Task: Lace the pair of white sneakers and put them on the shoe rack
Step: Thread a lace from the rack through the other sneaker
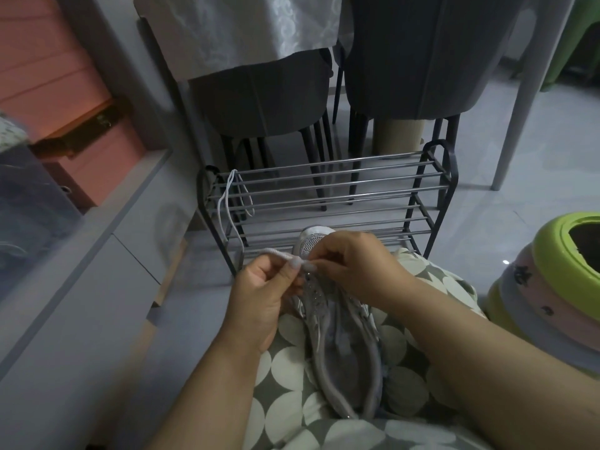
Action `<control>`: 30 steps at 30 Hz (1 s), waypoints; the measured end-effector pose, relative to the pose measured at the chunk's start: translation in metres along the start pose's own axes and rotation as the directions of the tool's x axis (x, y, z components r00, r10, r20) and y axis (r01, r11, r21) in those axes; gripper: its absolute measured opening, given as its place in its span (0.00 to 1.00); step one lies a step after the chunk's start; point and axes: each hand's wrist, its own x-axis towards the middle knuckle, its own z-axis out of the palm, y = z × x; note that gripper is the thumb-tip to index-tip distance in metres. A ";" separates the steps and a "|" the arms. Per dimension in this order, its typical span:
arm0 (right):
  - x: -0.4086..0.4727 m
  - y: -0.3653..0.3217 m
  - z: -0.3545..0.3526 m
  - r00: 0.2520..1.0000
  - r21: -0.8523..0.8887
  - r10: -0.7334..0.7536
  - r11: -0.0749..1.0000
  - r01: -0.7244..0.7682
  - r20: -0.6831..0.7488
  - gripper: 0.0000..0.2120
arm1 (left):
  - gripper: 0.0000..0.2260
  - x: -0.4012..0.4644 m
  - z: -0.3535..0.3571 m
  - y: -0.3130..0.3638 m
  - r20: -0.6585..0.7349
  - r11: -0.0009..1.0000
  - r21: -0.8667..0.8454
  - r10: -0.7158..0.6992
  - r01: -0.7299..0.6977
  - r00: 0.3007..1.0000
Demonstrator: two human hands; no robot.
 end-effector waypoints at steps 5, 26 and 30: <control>-0.012 0.011 -0.004 0.999 -0.135 0.012 0.991 -0.006 0.044 0.07 | 0.01 0.002 -0.004 -0.004 -0.041 0.993 0.091 0.080 -0.076 0.996; -0.015 0.007 -0.003 0.955 -0.048 0.197 0.980 -0.191 0.221 0.13 | 0.11 0.004 -0.006 -0.006 -0.063 0.720 0.659 0.341 -0.217 0.938; -0.015 0.008 -0.003 0.956 -0.016 0.199 0.980 -0.200 0.216 0.13 | 0.11 0.004 -0.006 -0.007 -0.063 0.705 0.676 0.346 -0.216 0.936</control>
